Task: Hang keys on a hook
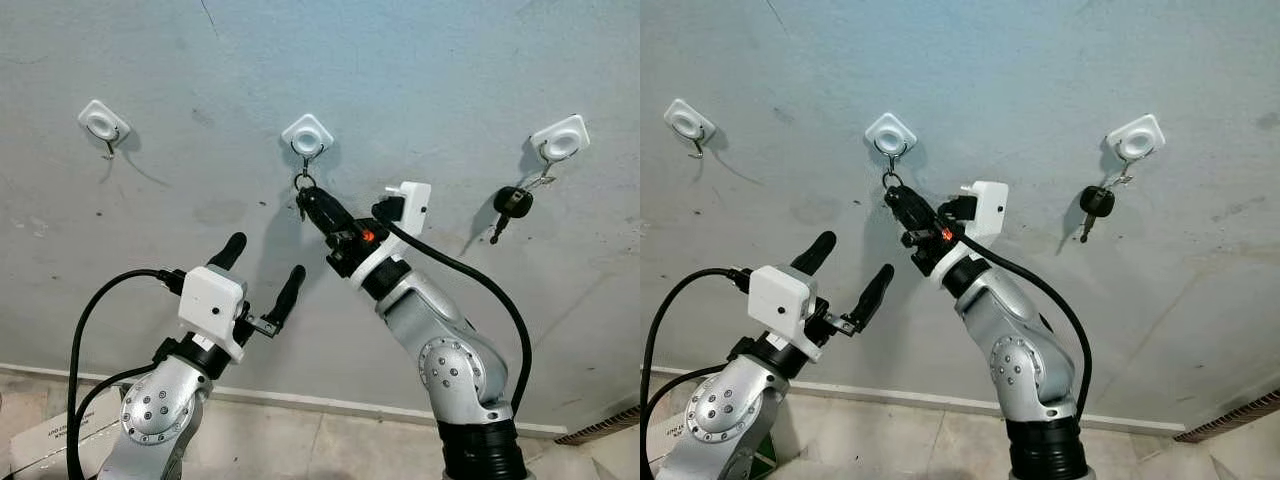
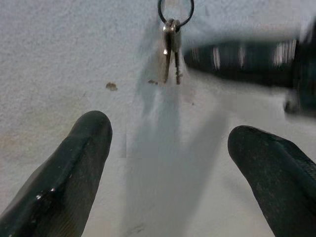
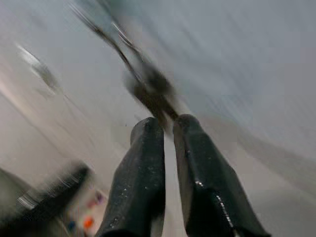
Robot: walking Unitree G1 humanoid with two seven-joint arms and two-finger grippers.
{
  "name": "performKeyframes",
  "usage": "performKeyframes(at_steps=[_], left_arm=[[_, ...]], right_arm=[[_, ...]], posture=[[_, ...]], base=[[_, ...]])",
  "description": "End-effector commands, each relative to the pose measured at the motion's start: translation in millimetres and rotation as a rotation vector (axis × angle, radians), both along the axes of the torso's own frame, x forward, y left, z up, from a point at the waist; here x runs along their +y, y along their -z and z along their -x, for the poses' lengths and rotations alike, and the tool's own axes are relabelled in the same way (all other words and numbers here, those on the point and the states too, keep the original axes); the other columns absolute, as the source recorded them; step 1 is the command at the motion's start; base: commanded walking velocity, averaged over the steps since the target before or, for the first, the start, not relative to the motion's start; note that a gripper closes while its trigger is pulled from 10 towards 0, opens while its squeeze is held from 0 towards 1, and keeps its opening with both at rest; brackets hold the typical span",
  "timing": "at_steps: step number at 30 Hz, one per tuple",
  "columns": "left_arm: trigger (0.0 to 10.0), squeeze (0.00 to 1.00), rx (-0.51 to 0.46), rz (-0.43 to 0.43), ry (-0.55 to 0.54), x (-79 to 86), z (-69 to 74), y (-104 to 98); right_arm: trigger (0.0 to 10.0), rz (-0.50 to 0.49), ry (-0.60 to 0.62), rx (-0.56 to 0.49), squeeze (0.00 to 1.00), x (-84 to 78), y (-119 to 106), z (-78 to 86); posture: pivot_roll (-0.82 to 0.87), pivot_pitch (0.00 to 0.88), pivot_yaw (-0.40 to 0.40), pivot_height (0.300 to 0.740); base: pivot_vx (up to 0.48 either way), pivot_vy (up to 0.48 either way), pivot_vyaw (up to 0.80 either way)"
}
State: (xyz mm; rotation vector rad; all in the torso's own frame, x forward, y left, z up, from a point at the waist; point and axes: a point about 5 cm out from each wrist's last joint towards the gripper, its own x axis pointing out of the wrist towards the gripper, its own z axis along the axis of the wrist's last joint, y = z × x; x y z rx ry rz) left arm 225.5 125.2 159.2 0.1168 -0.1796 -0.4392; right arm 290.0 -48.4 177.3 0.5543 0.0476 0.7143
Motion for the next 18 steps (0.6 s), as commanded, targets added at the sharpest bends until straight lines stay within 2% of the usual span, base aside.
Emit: performKeyframes(at_steps=[1,6,11,18], left_arm=[[10.0,0.00,-0.001,-0.008,-0.006,1.4,-0.2,0.6],[10.0,0.00,0.003,-0.012,-0.009,2.2,0.3,1.8],[10.0,0.00,0.012,-0.017,-0.018,3.1,0.6,3.9],[10.0,0.00,0.039,-0.034,-0.062,11.3,2.4,10.2]], right_arm=[[10.0,-0.002,-0.006,0.020,1.00,6.0,3.4,2.9],[10.0,0.046,0.047,-0.019,1.00,2.4,2.5,-0.1],[10.0,0.208,0.140,-0.164,1.00,-7.7,-2.8,-3.8],[10.0,0.291,0.178,-0.242,1.00,-21.0,-3.6,6.8]], posture=[[0.12,0.099,0.042,0.740],[0.12,0.096,0.040,0.740],[0.12,0.093,0.040,0.740],[0.11,0.092,0.043,0.740]], base=[[0.000,0.000,0.00],[0.000,0.000,0.00],[0.000,0.000,0.00],[0.000,0.000,0.00]])
